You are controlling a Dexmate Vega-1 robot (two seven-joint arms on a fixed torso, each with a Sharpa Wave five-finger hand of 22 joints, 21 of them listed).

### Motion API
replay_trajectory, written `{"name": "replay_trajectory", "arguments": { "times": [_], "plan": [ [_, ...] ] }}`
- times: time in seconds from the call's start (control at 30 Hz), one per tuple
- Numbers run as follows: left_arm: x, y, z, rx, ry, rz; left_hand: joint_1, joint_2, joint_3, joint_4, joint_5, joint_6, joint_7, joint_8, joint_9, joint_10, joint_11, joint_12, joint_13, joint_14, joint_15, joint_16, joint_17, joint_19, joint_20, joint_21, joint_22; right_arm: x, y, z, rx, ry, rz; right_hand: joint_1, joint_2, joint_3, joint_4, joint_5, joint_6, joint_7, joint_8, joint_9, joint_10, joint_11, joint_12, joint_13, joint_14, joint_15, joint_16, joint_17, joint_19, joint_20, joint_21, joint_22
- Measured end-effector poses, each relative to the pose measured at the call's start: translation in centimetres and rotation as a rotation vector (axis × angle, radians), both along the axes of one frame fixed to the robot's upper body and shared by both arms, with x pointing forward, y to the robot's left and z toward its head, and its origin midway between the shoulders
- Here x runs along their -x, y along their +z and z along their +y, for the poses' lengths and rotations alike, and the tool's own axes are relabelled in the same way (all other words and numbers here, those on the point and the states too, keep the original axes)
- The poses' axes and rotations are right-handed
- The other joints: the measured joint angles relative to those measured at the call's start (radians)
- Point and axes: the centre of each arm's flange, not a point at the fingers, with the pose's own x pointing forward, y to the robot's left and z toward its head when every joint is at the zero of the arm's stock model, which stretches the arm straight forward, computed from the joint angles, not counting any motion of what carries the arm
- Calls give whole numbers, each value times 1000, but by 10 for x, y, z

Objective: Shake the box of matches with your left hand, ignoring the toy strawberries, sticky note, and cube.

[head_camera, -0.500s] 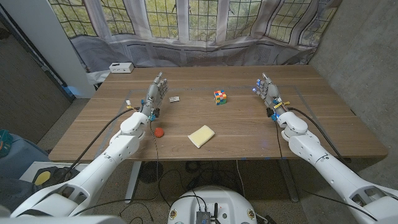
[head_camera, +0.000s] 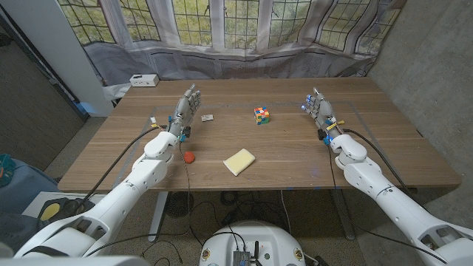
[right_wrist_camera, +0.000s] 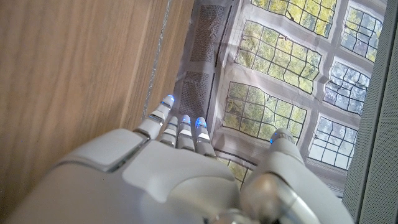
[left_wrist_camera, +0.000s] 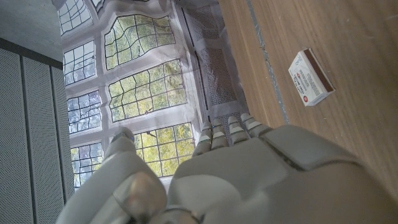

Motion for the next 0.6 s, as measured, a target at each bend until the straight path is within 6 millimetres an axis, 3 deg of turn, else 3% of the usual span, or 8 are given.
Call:
{"name": "replay_trajectory", "arguments": {
  "times": [0.13, 0.3, 0.6],
  "plan": [
    [3, 3, 1, -8, 42, -18, 53, 30, 32, -24, -7, 43, 0, 8, 0, 48, -5, 12, 0, 42, -5, 4, 0, 20, 16, 1, 0, 3, -1, -1, -3, -1, -6, 4, 4, 0, 0, 0, 4, 4, 0, 0, 0, 0, 0, 0, 0, 0, 0, 0, 0, 0, 0, 0],
    [7, 6, 2, -24, 86, -44, 114, 48, 67, -42, -7, 120, -5, 20, 0, 119, -14, 26, 0, 106, -10, 4, 0, 56, -2, 8, 0, 6, -2, -2, -12, -10, -12, 4, 4, 0, 0, 0, 9, -2, 0, 0, 10, -2, 0, 0, 0, 0, 0, 0, 0, 0, 0, 0],
    [15, 13, 2, -77, 214, -104, 149, 44, 80, -47, -7, 165, -19, 23, 0, 164, -29, 33, 0, 135, -25, 4, 0, 73, 0, 8, 0, 16, -5, -6, -26, -27, -18, 5, 5, 4, -4, 0, 9, -2, 0, 0, 13, 1, 0, 0, 0, 0, 0, 0, 0, 0, 0, 0]
  ]
}}
